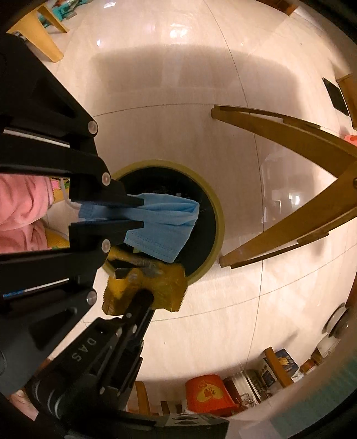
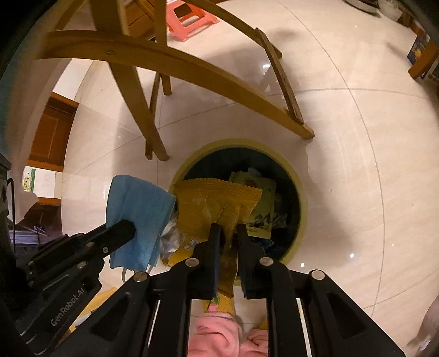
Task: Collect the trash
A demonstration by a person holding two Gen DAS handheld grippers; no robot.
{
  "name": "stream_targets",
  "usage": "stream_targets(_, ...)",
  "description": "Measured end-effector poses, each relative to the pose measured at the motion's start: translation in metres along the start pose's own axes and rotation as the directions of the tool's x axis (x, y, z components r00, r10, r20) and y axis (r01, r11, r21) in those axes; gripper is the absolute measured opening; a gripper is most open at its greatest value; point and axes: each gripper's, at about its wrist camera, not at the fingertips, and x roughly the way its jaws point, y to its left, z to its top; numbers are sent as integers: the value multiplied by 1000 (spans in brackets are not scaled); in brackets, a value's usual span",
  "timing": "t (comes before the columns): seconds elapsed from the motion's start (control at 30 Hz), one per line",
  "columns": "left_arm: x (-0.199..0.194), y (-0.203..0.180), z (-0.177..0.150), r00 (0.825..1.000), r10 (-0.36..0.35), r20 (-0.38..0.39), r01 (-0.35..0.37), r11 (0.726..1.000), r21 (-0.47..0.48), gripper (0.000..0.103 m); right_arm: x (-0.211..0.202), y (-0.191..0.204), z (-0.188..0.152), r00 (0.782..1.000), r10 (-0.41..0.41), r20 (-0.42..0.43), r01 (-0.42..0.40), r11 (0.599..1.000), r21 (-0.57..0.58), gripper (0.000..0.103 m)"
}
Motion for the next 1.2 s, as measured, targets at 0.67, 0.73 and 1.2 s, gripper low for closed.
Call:
stream_targets(0.67,23,42,4,999,30,43,-30,1000,0,65,20,-14,1,998,-36,51,34,998,45,36)
stream_targets(0.73,17,42,0,998,29,48,-30,1000,3,65,17,-13,0,997,-37,61,34,999,42,36)
stream_targets(1.2,-87,32,-13,993,16,121,-16,1000,2,65,-69,18,-12,991,-47,124,47,999,3,36)
